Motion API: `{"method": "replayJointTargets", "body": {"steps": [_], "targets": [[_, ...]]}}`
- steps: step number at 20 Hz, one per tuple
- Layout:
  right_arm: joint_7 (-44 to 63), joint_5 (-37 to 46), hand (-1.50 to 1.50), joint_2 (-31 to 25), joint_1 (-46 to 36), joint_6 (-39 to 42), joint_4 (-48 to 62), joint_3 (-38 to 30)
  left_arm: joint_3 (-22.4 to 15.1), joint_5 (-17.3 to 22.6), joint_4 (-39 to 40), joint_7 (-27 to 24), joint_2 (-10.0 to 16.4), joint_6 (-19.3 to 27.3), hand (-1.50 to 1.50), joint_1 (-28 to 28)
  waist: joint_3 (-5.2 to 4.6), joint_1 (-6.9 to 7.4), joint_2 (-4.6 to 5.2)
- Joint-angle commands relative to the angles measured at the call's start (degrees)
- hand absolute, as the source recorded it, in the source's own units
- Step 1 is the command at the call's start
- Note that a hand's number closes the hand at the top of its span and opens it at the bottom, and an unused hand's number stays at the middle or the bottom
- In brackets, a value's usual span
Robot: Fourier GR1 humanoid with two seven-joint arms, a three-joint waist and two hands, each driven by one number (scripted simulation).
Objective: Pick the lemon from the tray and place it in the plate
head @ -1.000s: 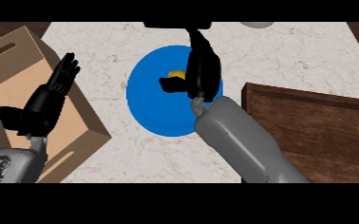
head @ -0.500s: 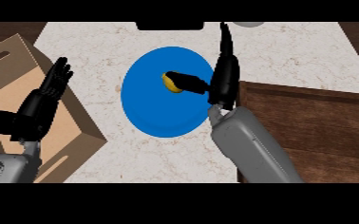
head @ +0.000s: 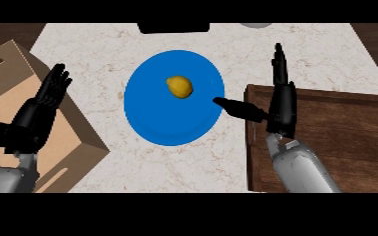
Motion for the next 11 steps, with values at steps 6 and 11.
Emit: {"method": "replayJointTargets", "body": {"steps": [6, 11], "targets": [[-16.8, -10.9, -1.5, -6.4, 11.5, 11.5, -1.0, -4.3, -2.1, -1.1, 5.1, -2.0, -4.2, 0.1, 0.0, 4.0, -1.88, -0.17, 0.78], [-26.3, -12.9, -1.5, -7.0, 15.8, 13.5, 3.0, -7.5, -3.1, -2.6, 4.1, -1.1, -5.3, 1.3, 0.0, 3.8, -1.88, -0.25, 0.69]]}}
